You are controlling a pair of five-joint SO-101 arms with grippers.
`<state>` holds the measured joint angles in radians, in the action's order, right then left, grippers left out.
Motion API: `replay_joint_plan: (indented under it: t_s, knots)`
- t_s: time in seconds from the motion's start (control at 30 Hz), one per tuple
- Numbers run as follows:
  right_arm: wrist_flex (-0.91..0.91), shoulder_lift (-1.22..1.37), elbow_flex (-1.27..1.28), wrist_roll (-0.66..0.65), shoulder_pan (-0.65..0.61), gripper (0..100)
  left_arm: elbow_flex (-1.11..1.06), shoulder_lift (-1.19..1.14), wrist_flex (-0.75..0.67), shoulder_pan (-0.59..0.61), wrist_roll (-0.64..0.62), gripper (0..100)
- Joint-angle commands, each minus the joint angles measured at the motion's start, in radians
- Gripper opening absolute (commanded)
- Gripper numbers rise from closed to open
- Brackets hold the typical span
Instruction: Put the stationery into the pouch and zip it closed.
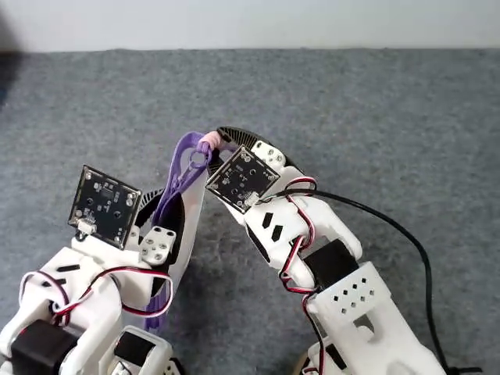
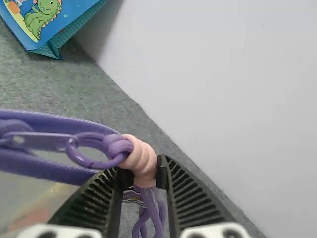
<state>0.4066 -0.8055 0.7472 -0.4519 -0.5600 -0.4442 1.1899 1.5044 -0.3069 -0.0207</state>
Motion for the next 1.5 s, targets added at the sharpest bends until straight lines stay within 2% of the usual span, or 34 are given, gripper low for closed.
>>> replay_joint_plan:
  t_s: [0.0, 0.33, 0.5, 0.57, 0.73, 1.0, 1.2, 1.47]
  knots:
    - [-0.016, 0.018, -0.009, -0.011, 0.067, 0.7, -0.002, 0.011, 0.043, 0.008, 0.005, 1]
    - [-0.012, -0.041, -0.009, -0.011, 0.008, 0.7, -0.064, 0.017, 0.037, 0.008, 0.008, 2]
    - [-0.012, -0.042, -0.009, -0.011, 0.016, 0.7, -0.087, 0.017, 0.04, 0.014, 0.0, 12]
    - [-0.012, -0.042, -0.009, -0.011, 0.016, 0.7, -0.085, 0.017, 0.035, 0.052, -0.003, 15]
    - [-0.012, -0.042, -0.009, -0.011, 0.016, 0.7, -0.085, 0.017, 0.025, 0.117, 0.002, 14]
    - [-0.012, -0.039, -0.005, -0.009, 0.005, 0.7, -0.012, 0.011, -0.049, 0.107, -0.005, 15]
    - [0.018, -0.044, -0.011, -0.009, -0.028, 0.7, -0.053, 0.009, -0.114, 0.107, 0.0, 15]
    - [0.021, -0.067, -0.011, -0.009, -0.028, 0.7, -0.062, 0.008, -0.118, 0.107, 0.0, 14]
